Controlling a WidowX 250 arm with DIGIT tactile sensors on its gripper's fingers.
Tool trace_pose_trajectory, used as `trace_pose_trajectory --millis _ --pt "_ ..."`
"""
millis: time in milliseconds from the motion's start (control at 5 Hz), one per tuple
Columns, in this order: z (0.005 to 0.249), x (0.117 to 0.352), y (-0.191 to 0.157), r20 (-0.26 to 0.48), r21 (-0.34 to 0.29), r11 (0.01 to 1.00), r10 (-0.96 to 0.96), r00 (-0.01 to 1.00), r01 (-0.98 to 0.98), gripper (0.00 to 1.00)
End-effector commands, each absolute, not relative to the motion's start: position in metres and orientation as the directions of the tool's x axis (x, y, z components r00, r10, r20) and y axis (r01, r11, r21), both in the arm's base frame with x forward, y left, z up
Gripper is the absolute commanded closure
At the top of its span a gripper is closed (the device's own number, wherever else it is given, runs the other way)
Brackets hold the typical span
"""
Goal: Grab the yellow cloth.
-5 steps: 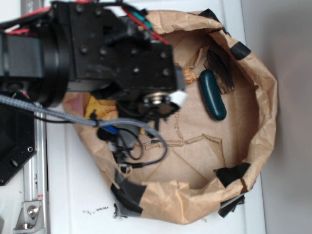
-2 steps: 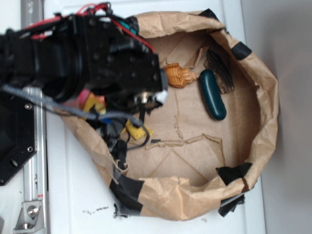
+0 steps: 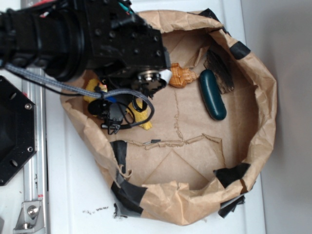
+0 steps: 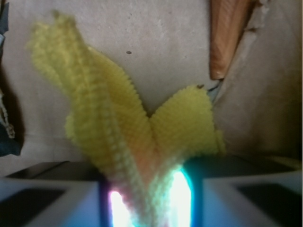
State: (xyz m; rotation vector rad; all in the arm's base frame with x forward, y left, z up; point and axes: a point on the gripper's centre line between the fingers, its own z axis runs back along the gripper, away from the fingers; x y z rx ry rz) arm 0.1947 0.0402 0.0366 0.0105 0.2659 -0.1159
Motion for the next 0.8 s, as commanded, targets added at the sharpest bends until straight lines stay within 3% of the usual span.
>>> trace_pose_trajectory --millis 0,200,400,600 --pt "0.073 0.206 0.042 -0.157 -0.003 0.991 -0.131 0.979 0.132 1.0" --pt "0.099 0.213 0.038 -0.101 -0.011 0.988 -0.152 0.983 0.151 1.0" --pt "0.151 0.225 0.023 0.093 -0.024 0.986 -0.163 0.982 0.166 1.0" --pt "0.203 0.23 0.006 0.237 0.019 0.991 -0.136 0.962 0.135 1.0"
